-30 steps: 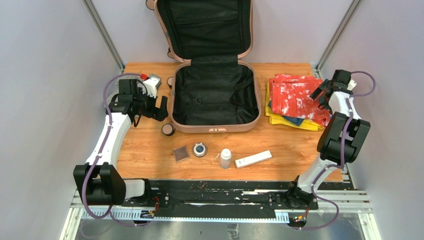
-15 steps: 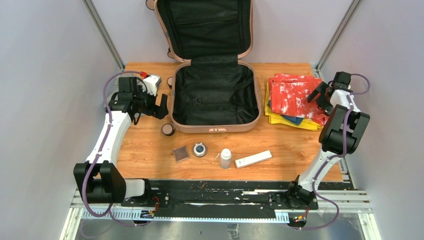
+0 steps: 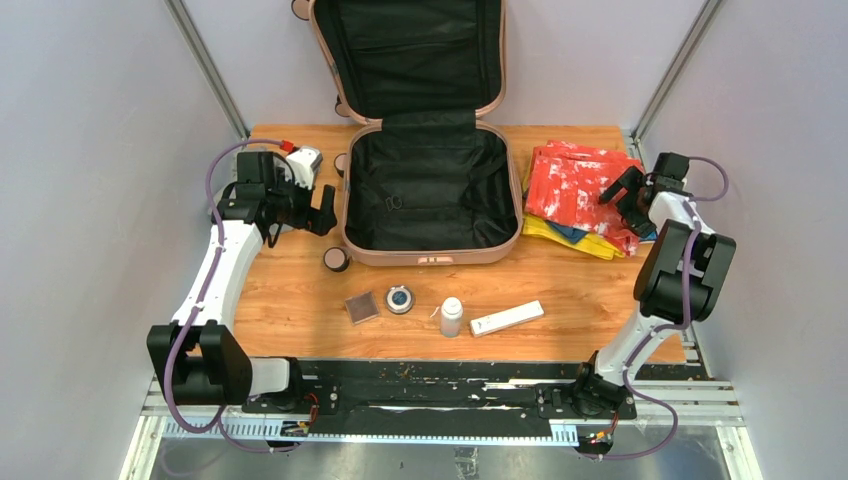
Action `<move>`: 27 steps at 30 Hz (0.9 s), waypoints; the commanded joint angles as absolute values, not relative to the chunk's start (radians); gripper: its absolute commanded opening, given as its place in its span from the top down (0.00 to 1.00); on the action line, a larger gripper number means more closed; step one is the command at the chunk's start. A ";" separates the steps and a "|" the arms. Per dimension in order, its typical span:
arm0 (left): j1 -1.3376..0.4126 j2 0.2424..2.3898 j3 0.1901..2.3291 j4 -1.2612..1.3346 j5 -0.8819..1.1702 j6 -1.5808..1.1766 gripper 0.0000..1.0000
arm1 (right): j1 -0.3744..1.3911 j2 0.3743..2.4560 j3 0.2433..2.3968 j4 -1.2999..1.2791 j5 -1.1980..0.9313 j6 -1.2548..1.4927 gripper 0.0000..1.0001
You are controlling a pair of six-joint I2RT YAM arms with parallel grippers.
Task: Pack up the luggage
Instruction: Pick up the clothes at the center of the board.
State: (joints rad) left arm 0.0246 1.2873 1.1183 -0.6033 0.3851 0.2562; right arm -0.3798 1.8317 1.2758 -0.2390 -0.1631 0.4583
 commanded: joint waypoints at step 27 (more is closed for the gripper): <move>0.021 1.323 1.164 -0.591 0.429 0.253 0.00 | -0.474 2.038 1.593 -0.473 -0.235 0.311 0.00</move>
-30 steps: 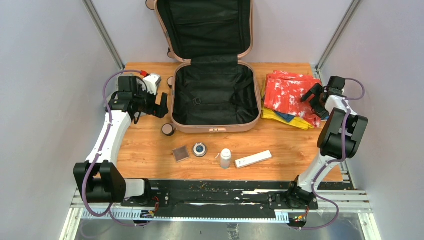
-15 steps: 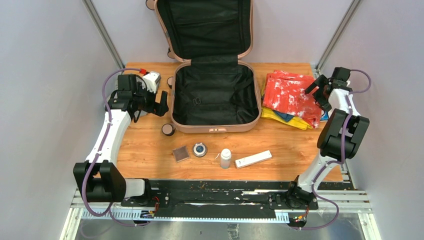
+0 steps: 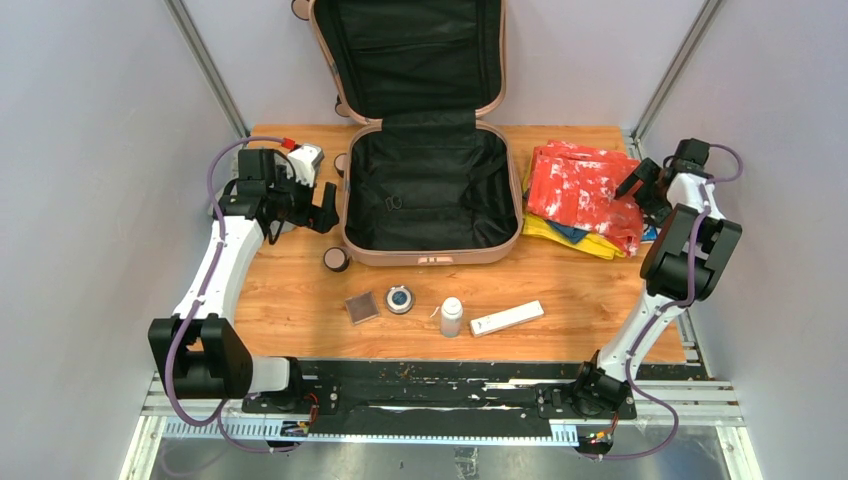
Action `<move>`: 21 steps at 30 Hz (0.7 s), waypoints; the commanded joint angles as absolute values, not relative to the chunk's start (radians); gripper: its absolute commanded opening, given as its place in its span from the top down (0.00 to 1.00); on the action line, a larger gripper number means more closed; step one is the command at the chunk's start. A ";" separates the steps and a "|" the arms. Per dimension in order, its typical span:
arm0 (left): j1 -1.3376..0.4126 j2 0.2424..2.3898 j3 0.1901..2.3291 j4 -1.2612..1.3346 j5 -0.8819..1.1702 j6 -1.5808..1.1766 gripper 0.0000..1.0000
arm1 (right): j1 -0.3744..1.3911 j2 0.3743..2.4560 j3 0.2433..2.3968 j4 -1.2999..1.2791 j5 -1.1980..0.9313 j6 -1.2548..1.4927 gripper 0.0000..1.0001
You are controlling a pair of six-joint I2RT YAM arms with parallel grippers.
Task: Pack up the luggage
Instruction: Pick up the clothes at the center of the board.
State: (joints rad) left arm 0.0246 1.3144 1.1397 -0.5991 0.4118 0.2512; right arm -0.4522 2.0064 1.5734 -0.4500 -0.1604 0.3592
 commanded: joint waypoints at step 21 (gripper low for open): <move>0.021 1.307 1.170 -0.610 0.406 0.257 0.00 | -0.487 1.829 1.373 -0.198 -0.525 0.463 0.81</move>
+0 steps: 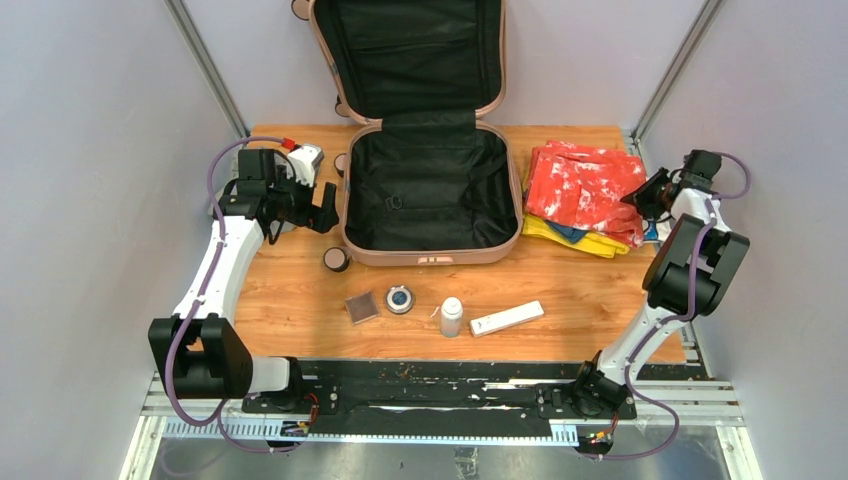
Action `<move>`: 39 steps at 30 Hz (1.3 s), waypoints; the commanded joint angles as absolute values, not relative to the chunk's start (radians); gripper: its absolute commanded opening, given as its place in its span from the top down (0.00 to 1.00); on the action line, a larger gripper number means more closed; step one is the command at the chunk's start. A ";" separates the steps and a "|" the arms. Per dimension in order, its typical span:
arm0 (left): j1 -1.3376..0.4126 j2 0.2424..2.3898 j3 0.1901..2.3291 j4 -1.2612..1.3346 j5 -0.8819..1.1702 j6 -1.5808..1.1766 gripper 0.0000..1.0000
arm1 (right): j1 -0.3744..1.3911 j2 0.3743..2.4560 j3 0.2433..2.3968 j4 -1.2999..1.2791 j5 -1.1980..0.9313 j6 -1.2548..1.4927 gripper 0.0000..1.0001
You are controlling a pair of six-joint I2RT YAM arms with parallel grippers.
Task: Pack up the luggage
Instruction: Pick up the clothes at the center of the board.
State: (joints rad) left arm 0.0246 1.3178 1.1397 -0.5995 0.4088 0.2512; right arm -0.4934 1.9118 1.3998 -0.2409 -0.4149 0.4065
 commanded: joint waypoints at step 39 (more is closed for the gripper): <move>0.043 1.224 1.215 -0.742 0.377 0.303 0.00 | -0.092 1.591 1.886 -0.544 -0.207 0.408 1.00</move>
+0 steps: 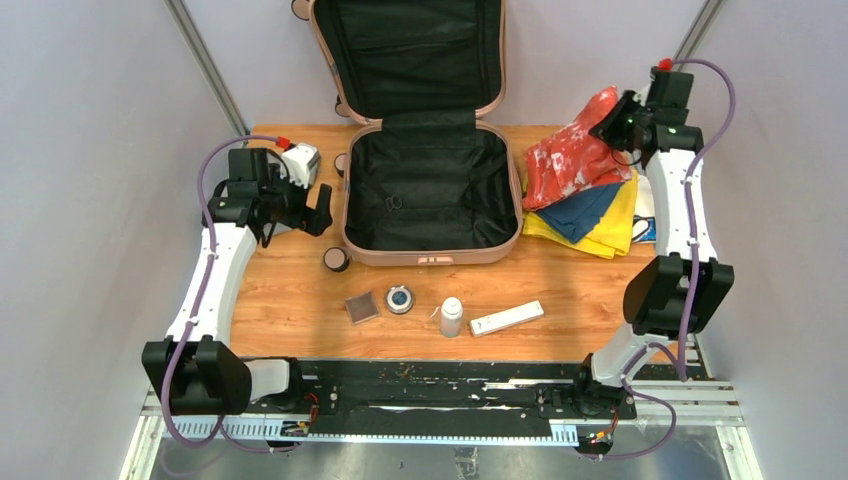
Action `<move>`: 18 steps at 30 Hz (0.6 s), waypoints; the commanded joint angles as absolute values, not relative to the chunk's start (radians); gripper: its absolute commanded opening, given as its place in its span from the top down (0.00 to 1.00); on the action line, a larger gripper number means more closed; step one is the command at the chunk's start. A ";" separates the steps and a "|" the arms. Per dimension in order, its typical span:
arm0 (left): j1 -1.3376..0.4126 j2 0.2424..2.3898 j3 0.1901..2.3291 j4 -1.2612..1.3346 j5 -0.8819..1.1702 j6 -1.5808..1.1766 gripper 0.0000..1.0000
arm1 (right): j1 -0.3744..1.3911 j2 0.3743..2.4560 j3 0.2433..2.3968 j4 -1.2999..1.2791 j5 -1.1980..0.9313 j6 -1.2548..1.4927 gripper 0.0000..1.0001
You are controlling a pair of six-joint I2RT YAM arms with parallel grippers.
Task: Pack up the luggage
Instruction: Pick up the clothes at the center of the board, then place the clothes in the luggage.
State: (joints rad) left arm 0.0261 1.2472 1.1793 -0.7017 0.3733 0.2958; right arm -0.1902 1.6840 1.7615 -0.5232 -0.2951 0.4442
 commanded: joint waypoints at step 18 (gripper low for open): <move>0.115 1.206 1.249 -0.762 0.330 0.227 0.00 | 0.481 1.741 2.431 -0.811 0.077 0.227 1.00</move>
State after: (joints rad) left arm 0.1093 1.2388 1.2224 -0.7448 0.3435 0.2501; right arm 0.3706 1.6951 2.3344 -0.8356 0.0063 0.2852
